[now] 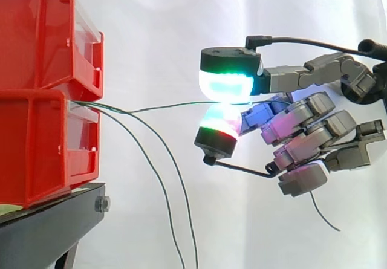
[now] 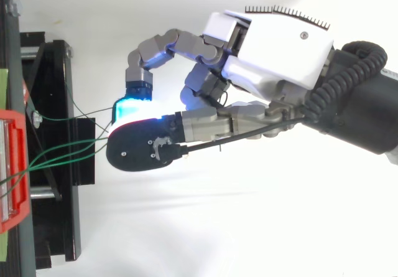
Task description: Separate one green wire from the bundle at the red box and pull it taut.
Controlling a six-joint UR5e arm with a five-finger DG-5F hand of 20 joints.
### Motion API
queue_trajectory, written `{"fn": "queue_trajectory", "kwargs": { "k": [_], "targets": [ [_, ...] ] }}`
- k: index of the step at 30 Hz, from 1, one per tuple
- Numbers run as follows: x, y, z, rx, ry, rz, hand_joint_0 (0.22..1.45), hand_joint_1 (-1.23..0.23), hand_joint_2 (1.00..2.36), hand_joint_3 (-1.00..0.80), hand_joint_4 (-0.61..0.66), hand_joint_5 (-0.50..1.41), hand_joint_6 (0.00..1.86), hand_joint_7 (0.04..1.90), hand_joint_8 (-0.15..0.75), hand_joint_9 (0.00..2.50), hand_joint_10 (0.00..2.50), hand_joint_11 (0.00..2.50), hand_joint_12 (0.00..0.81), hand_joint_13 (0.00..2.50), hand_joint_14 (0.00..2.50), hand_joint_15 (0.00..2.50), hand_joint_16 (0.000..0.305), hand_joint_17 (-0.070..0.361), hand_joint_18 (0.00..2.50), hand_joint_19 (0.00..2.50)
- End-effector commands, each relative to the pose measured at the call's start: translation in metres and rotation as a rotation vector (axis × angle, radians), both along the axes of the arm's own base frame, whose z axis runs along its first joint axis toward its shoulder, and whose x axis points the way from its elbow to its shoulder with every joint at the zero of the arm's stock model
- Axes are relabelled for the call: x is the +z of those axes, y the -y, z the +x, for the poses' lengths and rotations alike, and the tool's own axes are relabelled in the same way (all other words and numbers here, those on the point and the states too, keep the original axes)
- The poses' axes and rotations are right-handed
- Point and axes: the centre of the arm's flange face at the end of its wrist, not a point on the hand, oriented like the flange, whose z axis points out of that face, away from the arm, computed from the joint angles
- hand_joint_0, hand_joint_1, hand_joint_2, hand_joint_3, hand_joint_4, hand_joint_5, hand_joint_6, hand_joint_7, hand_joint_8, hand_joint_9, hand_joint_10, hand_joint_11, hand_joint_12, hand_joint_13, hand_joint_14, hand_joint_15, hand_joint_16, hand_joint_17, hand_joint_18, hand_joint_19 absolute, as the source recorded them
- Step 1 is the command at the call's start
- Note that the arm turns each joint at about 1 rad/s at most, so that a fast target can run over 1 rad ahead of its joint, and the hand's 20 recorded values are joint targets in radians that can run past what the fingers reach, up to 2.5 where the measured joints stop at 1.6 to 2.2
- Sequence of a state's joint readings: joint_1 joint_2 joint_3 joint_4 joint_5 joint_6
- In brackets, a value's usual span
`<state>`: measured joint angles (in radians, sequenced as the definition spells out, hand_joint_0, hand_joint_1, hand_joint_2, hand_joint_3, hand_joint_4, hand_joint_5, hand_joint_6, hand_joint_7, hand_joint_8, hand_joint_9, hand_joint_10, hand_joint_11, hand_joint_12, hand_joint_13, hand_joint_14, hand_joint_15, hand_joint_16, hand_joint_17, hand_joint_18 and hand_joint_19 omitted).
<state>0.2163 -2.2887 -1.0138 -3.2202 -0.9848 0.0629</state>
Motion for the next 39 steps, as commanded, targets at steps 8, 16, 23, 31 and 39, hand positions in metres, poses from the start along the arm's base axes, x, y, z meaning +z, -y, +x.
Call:
{"fn": "queue_trajectory", "kwargs": {
  "k": [8, 16, 23, 31, 39],
  "targets": [
    [-0.001, 0.000, 0.000, -0.001, -0.001, -0.001, 0.61, -0.74, 1.02, -0.10, 0.09, -0.11, 0.91, 1.23, 0.302, 1.51, 1.20, 1.42, 0.376, 1.41, 2.03, 0.91, 0.061, 0.137, 1.31, 1.20],
    [-0.019, -0.003, -0.006, 0.003, -0.026, -0.001, 0.61, -0.75, 1.02, -0.07, 0.06, -0.09, 0.90, 1.26, 0.318, 1.56, 1.17, 1.44, 0.396, 1.45, 2.01, 0.91, 0.065, 0.146, 1.35, 1.18],
    [-0.026, -0.008, -0.008, 0.008, -0.018, 0.020, 0.61, -0.76, 1.01, -0.06, 0.05, -0.09, 0.89, 1.26, 0.324, 1.60, 1.14, 1.47, 0.410, 1.47, 2.00, 0.92, 0.068, 0.153, 1.38, 1.16],
    [-0.026, -0.022, -0.004, 0.023, 0.017, 0.028, 0.61, -0.77, 1.01, -0.04, 0.04, -0.08, 0.89, 1.28, 0.335, 1.65, 1.12, 1.49, 0.408, 1.50, 1.99, 0.91, 0.069, 0.155, 1.42, 1.16],
    [-0.026, -0.022, -0.003, 0.026, 0.023, 0.027, 0.61, -0.77, 1.01, -0.04, 0.04, -0.08, 0.89, 1.27, 0.334, 1.66, 1.12, 1.49, 0.408, 1.50, 1.97, 0.91, 0.070, 0.158, 1.42, 1.15]
  ]
}}
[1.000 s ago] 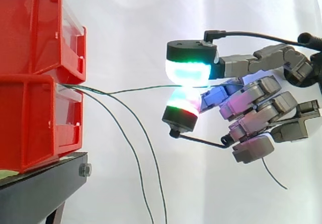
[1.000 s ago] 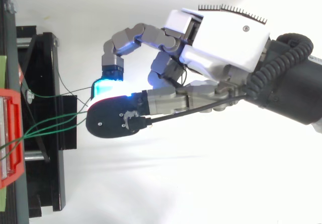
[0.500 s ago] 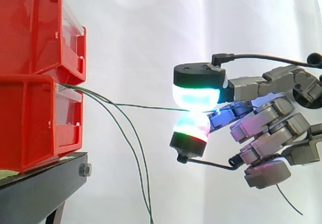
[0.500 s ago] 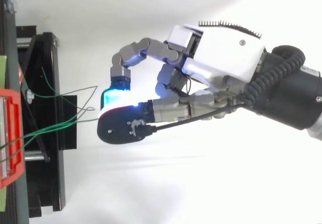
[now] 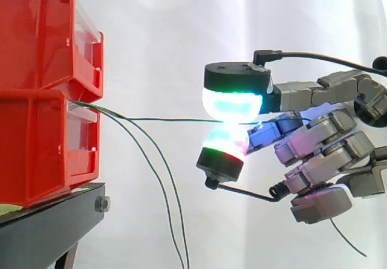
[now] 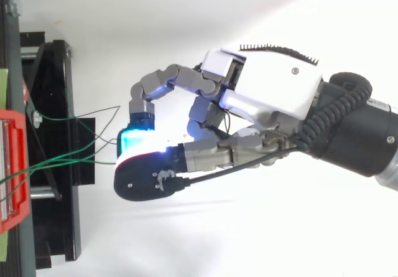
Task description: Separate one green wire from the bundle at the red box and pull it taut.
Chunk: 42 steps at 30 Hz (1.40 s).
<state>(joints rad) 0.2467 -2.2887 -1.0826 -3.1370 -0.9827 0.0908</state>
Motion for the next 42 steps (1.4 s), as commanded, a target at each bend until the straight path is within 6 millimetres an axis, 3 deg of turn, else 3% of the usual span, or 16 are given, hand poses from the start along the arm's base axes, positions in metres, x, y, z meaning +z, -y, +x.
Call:
{"fn": "queue_trajectory", "kwargs": {
  "k": [1, 10, 23, 42],
  "targets": [
    [-0.001, 0.000, 0.000, 0.003, -0.003, -0.002, 0.61, -0.77, 1.01, -0.04, 0.04, -0.08, 0.89, 1.27, 0.333, 1.66, 1.12, 1.49, 0.409, 1.50, 1.97, 0.92, 0.069, 0.156, 1.42, 1.15],
    [-0.034, 0.003, -0.017, 0.004, -0.073, -0.017, 0.61, -0.77, 1.01, -0.05, 0.04, -0.08, 0.89, 1.26, 0.323, 1.65, 1.16, 1.48, 0.409, 1.50, 1.94, 0.94, 0.070, 0.157, 1.40, 1.15],
    [-0.028, -0.002, -0.001, 0.008, 0.064, 0.012, 0.61, -0.77, 1.01, -0.04, 0.04, -0.08, 0.89, 1.27, 0.324, 1.65, 1.20, 1.46, 0.404, 1.50, 1.94, 0.93, 0.069, 0.156, 1.39, 1.16],
    [-0.029, -0.003, -0.001, 0.008, 0.063, 0.009, 0.62, -0.78, 1.01, -0.04, 0.03, -0.08, 0.89, 1.25, 0.319, 1.64, 1.29, 1.42, 0.405, 1.50, 1.93, 0.94, 0.069, 0.156, 1.38, 1.15]
  ]
}}
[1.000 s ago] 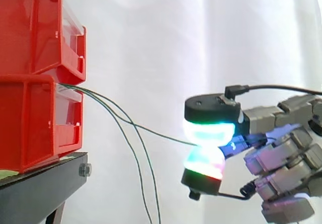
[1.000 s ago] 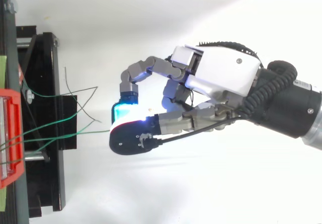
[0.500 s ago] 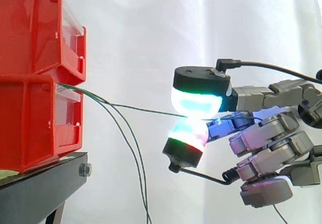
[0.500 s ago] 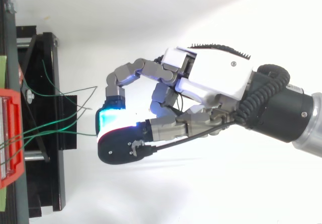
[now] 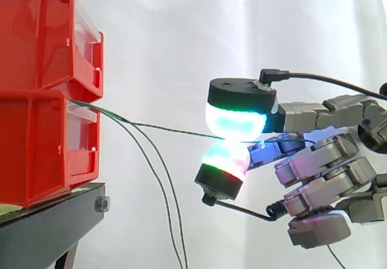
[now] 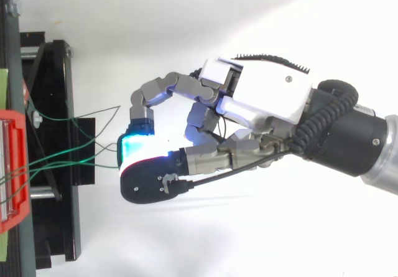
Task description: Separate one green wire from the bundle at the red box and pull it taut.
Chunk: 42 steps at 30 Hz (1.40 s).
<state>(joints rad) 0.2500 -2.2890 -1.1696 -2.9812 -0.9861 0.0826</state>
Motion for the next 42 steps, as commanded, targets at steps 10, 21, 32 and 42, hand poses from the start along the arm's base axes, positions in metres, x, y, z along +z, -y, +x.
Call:
{"fn": "queue_trajectory", "kwargs": {
  "k": [10, 21, 32, 42],
  "targets": [
    [-0.001, 0.000, 0.000, -0.001, -0.003, -0.001, 0.62, -0.78, 1.01, -0.04, 0.03, -0.08, 0.89, 1.24, 0.313, 1.64, 1.34, 1.38, 0.397, 1.50, 1.94, 0.94, 0.069, 0.155, 1.38, 1.16],
    [-0.001, 0.000, -0.001, -0.001, -0.001, 0.000, 0.62, -0.79, 1.01, -0.06, 0.01, -0.08, 0.90, 1.19, 0.307, 1.62, 1.41, 1.35, 0.390, 1.51, 1.85, 0.94, 0.064, 0.145, 1.35, 1.15],
    [-0.041, 0.006, -0.023, 0.000, -0.090, -0.023, 0.62, -0.79, 1.01, -0.06, 0.01, -0.08, 0.90, 1.19, 0.306, 1.62, 1.43, 1.33, 0.385, 1.51, 1.84, 0.95, 0.062, 0.140, 1.34, 1.16],
    [-0.150, 0.030, -0.118, 0.000, -0.377, -0.096, 0.63, -0.79, 1.01, -0.06, 0.01, -0.08, 0.89, 1.20, 0.293, 1.61, 1.43, 1.34, 0.383, 1.50, 1.83, 0.95, 0.062, 0.139, 1.33, 1.17]
  ]
}}
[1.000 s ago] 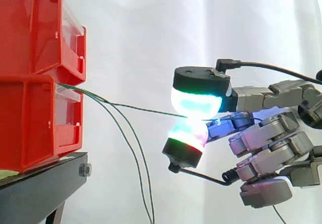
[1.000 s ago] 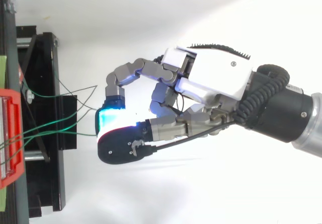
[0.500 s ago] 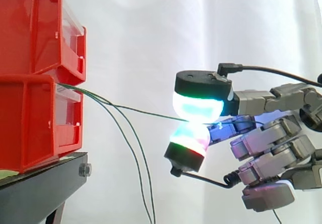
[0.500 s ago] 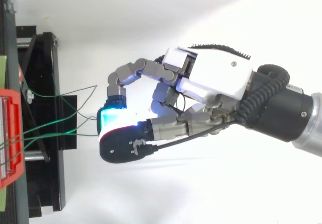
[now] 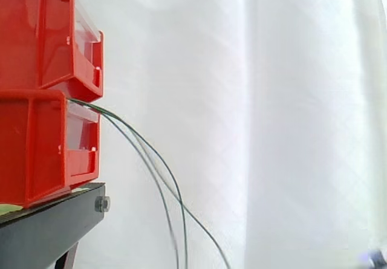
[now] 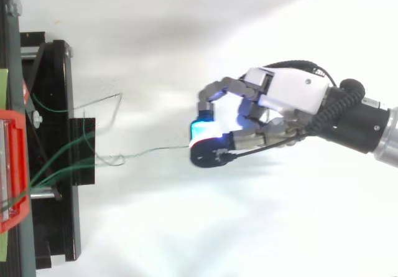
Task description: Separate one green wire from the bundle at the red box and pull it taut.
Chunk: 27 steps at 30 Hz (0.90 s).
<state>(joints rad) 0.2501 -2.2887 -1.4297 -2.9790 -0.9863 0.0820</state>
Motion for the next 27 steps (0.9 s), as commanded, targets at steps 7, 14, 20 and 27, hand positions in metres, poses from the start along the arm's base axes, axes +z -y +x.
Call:
{"fn": "queue_trajectory", "kwargs": {
  "k": [7, 14, 20, 27],
  "targets": [
    [-0.048, 0.012, -0.047, 0.000, -0.116, -0.029, 0.63, -0.79, 1.01, -0.06, 0.01, -0.08, 0.89, 1.20, 0.296, 1.61, 1.43, 1.32, 0.379, 1.50, 1.83, 0.96, 0.061, 0.138, 1.33, 1.15],
    [-0.045, 0.009, -0.034, 0.000, -0.016, -0.003, 0.63, -0.79, 1.01, -0.06, 0.00, -0.08, 0.89, 1.20, 0.306, 1.61, 1.43, 1.34, 0.379, 1.50, 1.82, 0.95, 0.062, 0.139, 1.32, 1.15],
    [-0.042, 0.006, -0.025, 0.000, 0.057, 0.015, 0.63, -0.79, 1.01, -0.06, 0.01, -0.08, 0.89, 1.20, 0.302, 1.61, 1.43, 1.32, 0.383, 1.51, 1.82, 0.96, 0.061, 0.137, 1.32, 1.16],
    [-0.039, 0.004, -0.018, 0.001, 0.118, 0.031, 0.63, -0.79, 1.01, -0.06, 0.00, -0.08, 0.89, 1.20, 0.303, 1.61, 1.43, 1.34, 0.383, 1.50, 1.81, 0.96, 0.060, 0.135, 1.32, 1.17]
  ]
}}
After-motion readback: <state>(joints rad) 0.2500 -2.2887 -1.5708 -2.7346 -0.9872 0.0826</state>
